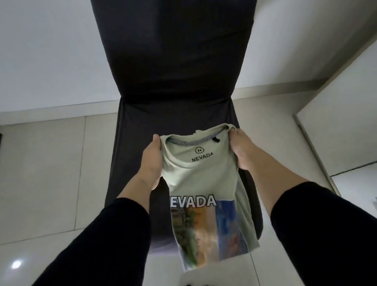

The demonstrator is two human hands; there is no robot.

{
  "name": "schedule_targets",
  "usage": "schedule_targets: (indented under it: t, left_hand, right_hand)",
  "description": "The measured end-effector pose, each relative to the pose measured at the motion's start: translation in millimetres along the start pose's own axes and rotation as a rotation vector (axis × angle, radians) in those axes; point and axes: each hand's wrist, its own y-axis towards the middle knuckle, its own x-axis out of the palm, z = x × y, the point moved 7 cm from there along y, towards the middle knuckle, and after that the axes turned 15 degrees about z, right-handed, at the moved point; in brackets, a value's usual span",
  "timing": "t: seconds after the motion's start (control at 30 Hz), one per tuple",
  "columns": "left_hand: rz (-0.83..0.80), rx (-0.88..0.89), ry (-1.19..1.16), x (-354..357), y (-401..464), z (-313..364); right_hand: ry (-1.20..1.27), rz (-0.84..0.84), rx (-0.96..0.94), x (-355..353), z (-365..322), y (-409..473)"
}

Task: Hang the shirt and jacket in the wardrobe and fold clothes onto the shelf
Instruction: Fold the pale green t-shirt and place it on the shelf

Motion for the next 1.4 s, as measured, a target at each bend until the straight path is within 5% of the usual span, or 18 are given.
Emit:
schedule_targets:
  t: [0.23,0.5,0.6,0.7,0.77,0.87,1.0,1.2,1.3,1.4]
  left_hand:
    - [0.268,0.102,0.212,-0.6,79.0,-20.6]
    - [0.464,0.248,0.246,-6.6,61.8,-15.8]
    - [0.491,0.295,0.203,-7.1,42.7,-20.1]
    - [0.563,0.363,0.322,-7.7,19.8,-25.8]
    - [0.583,0.396,0.446,-7.4,7.1,-32.2]
    - [0.619,0.37,0.618,-10.0,-7.0,-40.7]
    - [0.538,0.372,0.669,-13.0,-5.0,-47.9]
    - [0.321,0.334,0.566,-8.5,-15.9,-56.4]
    - [0.131,0.142,0.386,-7.4,-45.4,-72.6]
    - [-0.052,0.04,0.534,-9.3,-72.5,-89.5]
  right_hand:
    - [-0.237,0.141,-0.341,37.7,6.1,60.6]
    - [-0.477,0.194,-0.358,37.5,-6.5,60.0]
    - [-0.716,0.359,-0.688,40.6,-32.5,34.7]
    - [-0.856,0.066,-1.046,79.5,-41.9,8.6]
    - [-1.0,-0.132,-1.094,99.3,-33.9,-0.6]
    - [-1.127,-0.214,-1.09,108.8,-27.8,-6.4]
    - [-1.092,-0.327,-1.022,109.1,-16.9,-16.4]
    - [-0.991,-0.219,-1.108,82.6,-31.7,-45.9]
    - [-0.863,-0.223,-1.074,55.8,-56.5,-65.0]
    - [-0.757,-0.145,-1.073,15.4,-89.2,-81.5]
